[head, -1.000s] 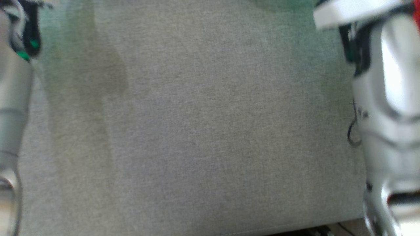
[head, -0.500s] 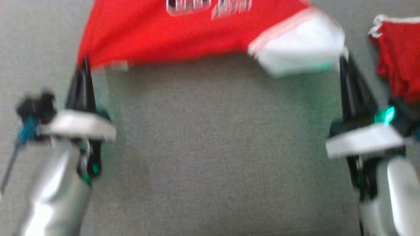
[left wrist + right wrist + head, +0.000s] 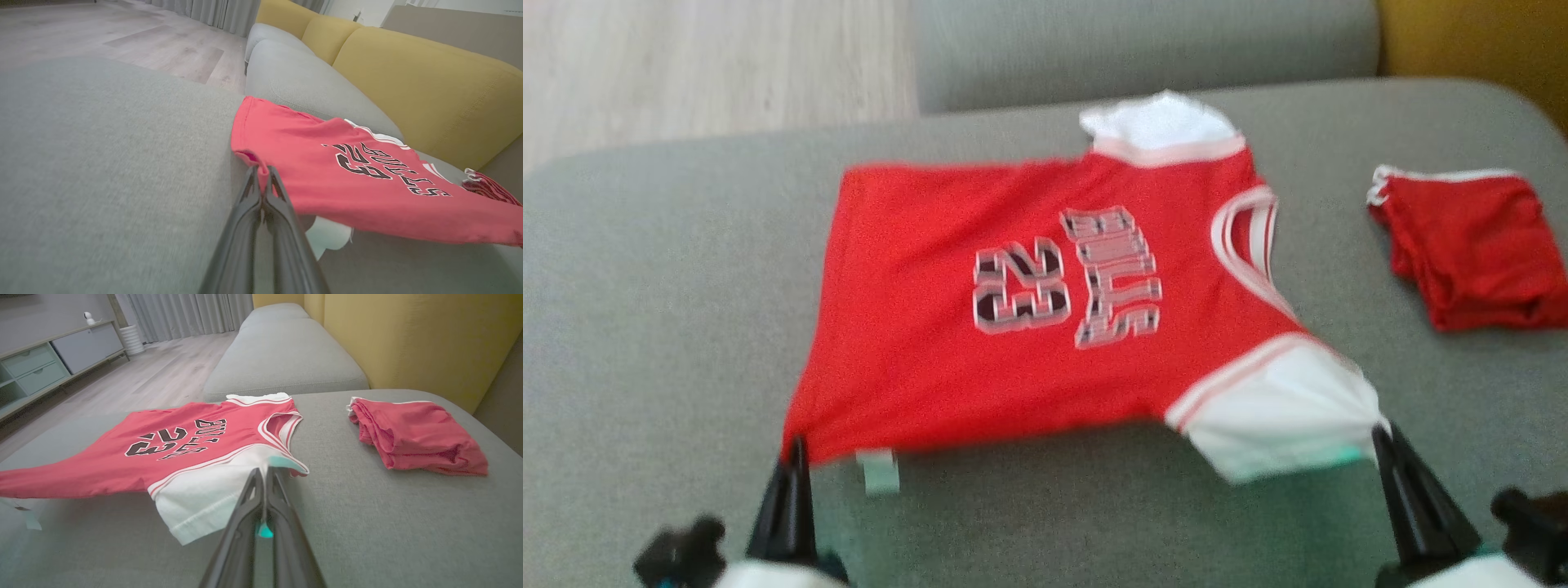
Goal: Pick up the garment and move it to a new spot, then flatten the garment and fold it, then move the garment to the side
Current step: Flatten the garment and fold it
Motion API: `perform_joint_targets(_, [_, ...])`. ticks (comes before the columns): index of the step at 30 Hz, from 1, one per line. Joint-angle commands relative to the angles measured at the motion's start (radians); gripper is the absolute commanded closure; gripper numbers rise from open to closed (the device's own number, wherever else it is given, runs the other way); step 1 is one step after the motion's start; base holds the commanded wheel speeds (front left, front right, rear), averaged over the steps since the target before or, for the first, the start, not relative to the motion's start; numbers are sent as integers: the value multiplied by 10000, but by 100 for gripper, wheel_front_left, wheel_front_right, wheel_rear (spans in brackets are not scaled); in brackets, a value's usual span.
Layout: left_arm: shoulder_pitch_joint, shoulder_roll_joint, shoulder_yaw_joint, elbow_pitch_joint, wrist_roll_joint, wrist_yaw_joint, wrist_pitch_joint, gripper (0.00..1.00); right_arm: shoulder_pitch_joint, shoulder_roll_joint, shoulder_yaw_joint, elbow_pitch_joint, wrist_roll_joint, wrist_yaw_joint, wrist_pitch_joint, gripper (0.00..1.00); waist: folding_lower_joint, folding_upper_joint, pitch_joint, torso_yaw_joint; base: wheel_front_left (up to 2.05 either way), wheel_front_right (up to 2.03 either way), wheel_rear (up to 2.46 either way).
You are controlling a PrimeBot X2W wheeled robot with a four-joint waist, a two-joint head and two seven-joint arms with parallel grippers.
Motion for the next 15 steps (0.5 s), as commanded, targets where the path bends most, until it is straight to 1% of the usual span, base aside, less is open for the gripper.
perform_joint_targets(1, [125, 277, 313, -674, -109, 197, 82, 100, -25, -76, 190, -637, 82, -7, 139, 100, 4, -1, -422, 56, 0, 0, 0])
perform_joint_targets(4, [705, 276, 282, -1286, -281, 431, 314, 100, 265, -76, 142, -751, 202, -7, 276, 100, 4, -1, -477, 93, 0, 0, 0])
perform_joint_targets(7, [875, 225, 220, -1522, -417, 520, 513, 100, 144, -76, 93, -388, 412, -7, 352, 100, 4, -1, -428, 150, 0, 0, 0])
perform_joint_targets(10, [799, 74, 142, -1530, -628, 481, 710, 100, -267, -76, 183, 154, 496, -7, 360, 100, 4, -1, -292, 207, 0, 0, 0])
perform_joint_targets(15, [290, -330, 69, -1271, -1043, 237, 886, 100, -1161, -76, 152, 1046, 640, -7, 208, 100, 4, -1, -33, 337, 0, 0, 0])
